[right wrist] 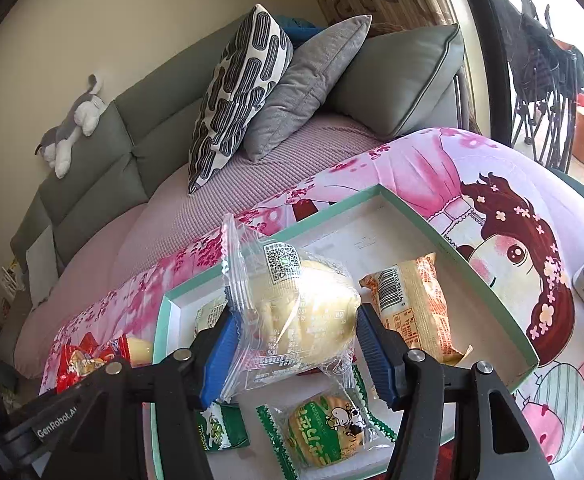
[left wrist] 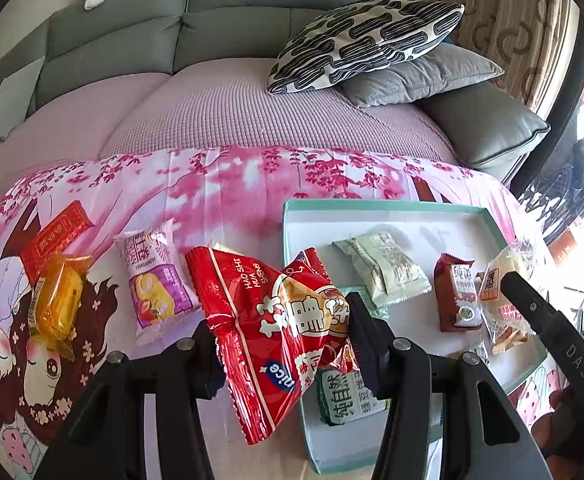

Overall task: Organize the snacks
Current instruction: 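Carry the red bag and bread bun bag over the green tray, then lower both packs into the tray and open both grippers to release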

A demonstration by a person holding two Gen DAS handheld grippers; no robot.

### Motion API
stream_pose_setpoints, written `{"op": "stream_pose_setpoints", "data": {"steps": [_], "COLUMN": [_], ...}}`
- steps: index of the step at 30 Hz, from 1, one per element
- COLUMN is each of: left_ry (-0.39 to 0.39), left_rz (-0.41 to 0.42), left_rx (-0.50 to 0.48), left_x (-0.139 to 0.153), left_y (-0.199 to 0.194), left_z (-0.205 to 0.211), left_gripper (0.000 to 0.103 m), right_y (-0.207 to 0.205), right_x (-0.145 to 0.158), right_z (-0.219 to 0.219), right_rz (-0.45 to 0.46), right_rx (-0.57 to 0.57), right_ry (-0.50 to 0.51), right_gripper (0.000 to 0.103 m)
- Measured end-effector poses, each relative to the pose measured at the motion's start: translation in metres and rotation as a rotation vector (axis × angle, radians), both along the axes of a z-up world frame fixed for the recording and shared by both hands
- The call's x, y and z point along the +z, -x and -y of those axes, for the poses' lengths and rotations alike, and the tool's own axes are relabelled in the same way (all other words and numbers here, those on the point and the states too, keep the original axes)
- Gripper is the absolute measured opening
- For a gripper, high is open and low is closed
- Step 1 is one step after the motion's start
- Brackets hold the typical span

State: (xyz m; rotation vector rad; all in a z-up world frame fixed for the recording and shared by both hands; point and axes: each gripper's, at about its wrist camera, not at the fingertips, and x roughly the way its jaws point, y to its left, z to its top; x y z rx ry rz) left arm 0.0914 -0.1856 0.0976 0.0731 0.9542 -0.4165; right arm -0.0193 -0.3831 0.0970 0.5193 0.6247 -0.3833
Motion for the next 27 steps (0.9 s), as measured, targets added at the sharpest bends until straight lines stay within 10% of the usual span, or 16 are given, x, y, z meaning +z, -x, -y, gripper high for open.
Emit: {"op": "stream_pose_setpoints", "data": {"steps": [27], "left_ry": [-0.048], "left_rz": [0.002], "left_rx": [-0.025], "left_x": [-0.015], "left_y": [-0.059], "left_z": [0.066], "left_gripper": [0.054], "right_y": [-0.04], "right_x": [0.019], "right_z": [0.025], "right_rz": [0.029], "right_rx": [-0.076], "right_ry": [0.15], "right_gripper": [0.062]}}
